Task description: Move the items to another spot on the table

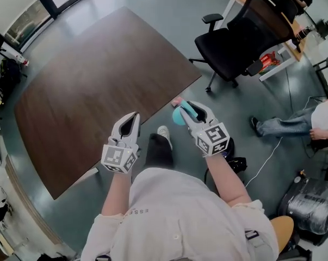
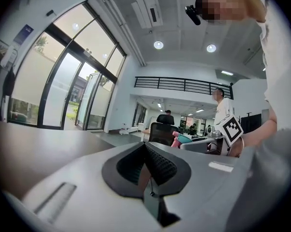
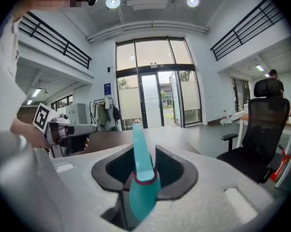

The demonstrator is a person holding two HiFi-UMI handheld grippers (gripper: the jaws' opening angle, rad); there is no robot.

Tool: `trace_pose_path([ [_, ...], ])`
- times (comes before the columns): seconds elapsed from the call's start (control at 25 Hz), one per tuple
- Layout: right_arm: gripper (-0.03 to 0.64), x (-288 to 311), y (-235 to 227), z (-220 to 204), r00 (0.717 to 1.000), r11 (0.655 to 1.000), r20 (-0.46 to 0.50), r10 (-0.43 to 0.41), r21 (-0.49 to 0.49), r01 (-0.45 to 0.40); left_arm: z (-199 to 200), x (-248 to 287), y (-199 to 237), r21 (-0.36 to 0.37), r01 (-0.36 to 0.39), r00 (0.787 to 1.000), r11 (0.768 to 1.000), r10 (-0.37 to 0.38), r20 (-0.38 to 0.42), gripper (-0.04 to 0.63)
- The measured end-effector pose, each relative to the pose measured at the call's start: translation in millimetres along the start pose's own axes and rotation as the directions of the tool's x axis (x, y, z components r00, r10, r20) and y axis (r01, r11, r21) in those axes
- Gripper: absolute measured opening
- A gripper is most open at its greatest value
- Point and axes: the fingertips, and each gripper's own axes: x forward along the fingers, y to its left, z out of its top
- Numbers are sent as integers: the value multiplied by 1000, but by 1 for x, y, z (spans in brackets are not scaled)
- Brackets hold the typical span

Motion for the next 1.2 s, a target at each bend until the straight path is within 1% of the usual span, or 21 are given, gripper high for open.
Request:
trace_pose_path([
  [0.24, 117, 26, -59, 3, 1000, 1000, -25, -5, -2, 5, -5, 79, 5, -16, 35, 999, 999, -35, -12, 8],
  [0.44, 117, 67, -99, 19, 998, 999, -51, 38, -22, -39, 9, 136, 26, -24, 14, 1000, 1000, -14, 4, 8],
  [0.6, 117, 104, -129, 40, 997, 996, -42, 64, -57, -66, 17, 167, 45, -22, -17, 1000, 1000, 17, 2, 8],
  [0.68, 117, 121, -142, 47, 996, 994, -43, 82, -64, -84, 20, 177, 55, -24, -47, 999, 999, 47, -3, 8],
  [0.76, 117, 138, -150, 49, 992, 991, -57, 117, -64, -120, 20, 183, 65, -33, -89, 996, 995, 89, -13, 8],
  [0.92, 117, 174, -163, 48, 979, 979, -83, 186, -69, -192, 17, 188, 82, -42, -185, 983, 982, 185, -23, 8],
  [1.04, 117, 201, -177, 49, 973, 972, -80, 217, -69, -223, 15, 192, 96, -45, -268, 963, 962, 268, -23, 8],
  [1.2, 117, 229, -180, 54, 957, 956, -95, 275, -78, -283, 17, 187, 111, -68, -378, 926, 923, 378, -17, 9],
])
